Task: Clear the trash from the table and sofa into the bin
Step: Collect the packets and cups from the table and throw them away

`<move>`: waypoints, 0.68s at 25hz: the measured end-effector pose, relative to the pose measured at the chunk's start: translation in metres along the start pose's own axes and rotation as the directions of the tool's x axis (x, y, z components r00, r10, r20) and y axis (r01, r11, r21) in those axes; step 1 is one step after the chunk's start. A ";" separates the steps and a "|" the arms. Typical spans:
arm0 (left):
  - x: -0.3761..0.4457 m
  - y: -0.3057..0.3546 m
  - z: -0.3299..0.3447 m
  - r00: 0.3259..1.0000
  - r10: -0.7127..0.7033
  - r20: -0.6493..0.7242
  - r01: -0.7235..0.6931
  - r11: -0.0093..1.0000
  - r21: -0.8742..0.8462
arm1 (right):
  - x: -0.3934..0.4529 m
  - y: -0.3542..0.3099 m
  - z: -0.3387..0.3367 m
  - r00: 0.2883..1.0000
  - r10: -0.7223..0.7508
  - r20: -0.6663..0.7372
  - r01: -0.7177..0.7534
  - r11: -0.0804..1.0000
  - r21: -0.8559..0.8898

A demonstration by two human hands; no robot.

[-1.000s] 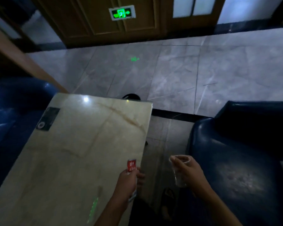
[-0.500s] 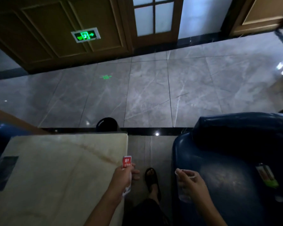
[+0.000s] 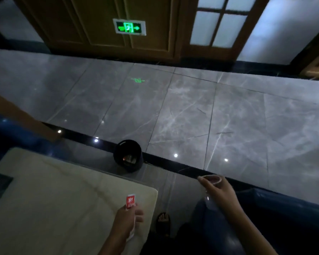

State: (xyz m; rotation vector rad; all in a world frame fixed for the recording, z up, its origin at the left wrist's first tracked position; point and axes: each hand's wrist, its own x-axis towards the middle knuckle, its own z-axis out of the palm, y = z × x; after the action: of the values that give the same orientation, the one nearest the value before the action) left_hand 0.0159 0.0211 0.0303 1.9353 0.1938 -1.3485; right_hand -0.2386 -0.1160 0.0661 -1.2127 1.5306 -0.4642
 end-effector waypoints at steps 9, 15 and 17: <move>0.016 0.081 0.045 0.998 -0.017 -0.056 0.008 0.988 -0.157 | 0.124 -0.069 0.014 0.987 -0.010 0.157 0.025 0.995 -0.095; 0.019 0.180 0.136 0.994 0.004 -0.109 -0.035 0.958 -0.285 | 0.241 -0.136 -0.017 0.972 -0.043 0.231 0.072 0.990 -0.117; 0.018 0.206 0.161 0.994 -0.030 -0.109 -0.006 0.949 -0.317 | 0.277 -0.157 -0.037 0.966 -0.056 0.253 0.092 0.987 -0.133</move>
State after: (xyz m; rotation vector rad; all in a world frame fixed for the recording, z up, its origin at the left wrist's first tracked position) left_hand 0.0095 -0.2337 0.0911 1.7393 0.4509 -1.1371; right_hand -0.1751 -0.4298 0.0679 -1.3892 1.3244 -0.2419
